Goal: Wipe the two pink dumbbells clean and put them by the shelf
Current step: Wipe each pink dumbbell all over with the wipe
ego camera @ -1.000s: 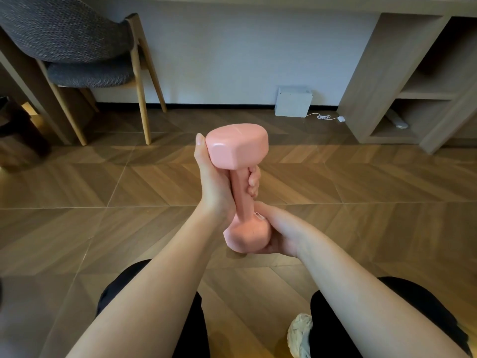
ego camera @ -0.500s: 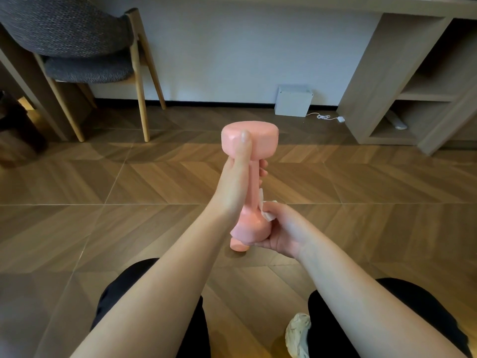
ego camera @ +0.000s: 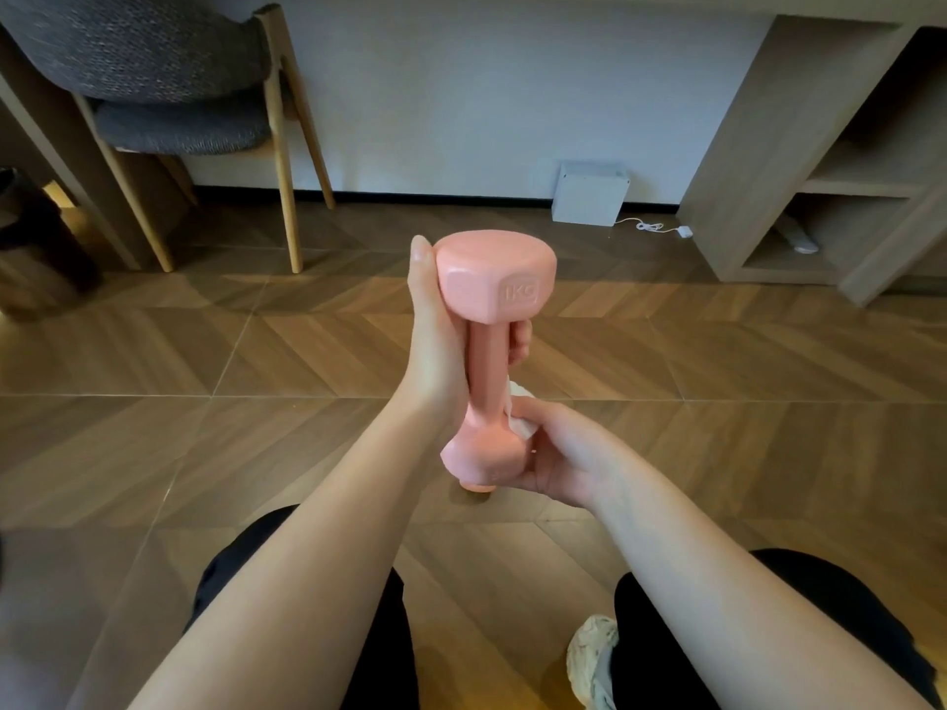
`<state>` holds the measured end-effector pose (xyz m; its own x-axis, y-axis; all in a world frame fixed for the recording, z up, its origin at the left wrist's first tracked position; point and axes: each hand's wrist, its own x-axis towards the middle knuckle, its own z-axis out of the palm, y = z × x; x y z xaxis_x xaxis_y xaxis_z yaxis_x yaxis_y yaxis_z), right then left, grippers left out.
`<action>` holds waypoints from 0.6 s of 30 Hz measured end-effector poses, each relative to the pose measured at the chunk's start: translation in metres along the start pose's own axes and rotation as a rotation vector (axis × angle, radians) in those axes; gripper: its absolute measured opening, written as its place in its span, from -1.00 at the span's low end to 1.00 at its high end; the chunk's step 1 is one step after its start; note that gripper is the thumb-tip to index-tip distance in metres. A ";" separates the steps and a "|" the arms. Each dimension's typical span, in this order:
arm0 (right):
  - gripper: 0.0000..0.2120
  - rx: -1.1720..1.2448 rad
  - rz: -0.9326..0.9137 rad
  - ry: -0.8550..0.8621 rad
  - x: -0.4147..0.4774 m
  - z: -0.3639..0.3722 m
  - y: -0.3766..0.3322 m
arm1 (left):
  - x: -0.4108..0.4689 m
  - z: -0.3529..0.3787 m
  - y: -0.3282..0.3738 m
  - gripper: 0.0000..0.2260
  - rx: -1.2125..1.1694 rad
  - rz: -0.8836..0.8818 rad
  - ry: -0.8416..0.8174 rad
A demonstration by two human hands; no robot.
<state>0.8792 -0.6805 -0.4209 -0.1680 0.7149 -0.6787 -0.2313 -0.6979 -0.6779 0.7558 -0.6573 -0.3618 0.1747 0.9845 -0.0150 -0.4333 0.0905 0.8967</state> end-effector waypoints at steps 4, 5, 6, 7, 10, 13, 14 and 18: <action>-0.86 0.165 0.002 0.082 -0.002 0.002 0.001 | 0.000 0.005 -0.010 -0.15 0.247 -0.043 0.122; -0.91 0.188 0.003 0.098 -0.002 0.002 0.001 | -0.001 0.006 -0.012 -0.17 0.298 -0.025 0.129; -0.93 0.198 0.004 0.109 -0.002 0.002 0.001 | -0.001 0.006 -0.013 -0.18 0.323 -0.011 0.132; -0.92 0.198 0.005 0.114 -0.002 0.002 0.001 | -0.002 0.007 -0.013 -0.18 0.330 -0.007 0.137; -0.89 0.182 0.010 0.094 0.000 0.002 0.003 | -0.003 0.010 -0.012 -0.19 0.299 -0.004 0.144; -0.95 0.123 0.016 0.089 0.002 0.004 0.004 | -0.005 0.011 -0.011 -0.18 0.119 0.011 0.140; -0.93 0.077 0.013 0.095 0.002 0.005 0.004 | -0.005 0.011 -0.010 -0.20 0.076 0.017 0.137; -0.71 -0.059 0.074 0.022 0.003 0.003 0.004 | -0.005 0.005 -0.008 -0.21 -0.006 0.028 0.094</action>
<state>0.8750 -0.6810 -0.4253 -0.1615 0.6604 -0.7333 -0.1616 -0.7507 -0.6405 0.7625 -0.6634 -0.3664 0.0791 0.9964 -0.0317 -0.4417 0.0635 0.8949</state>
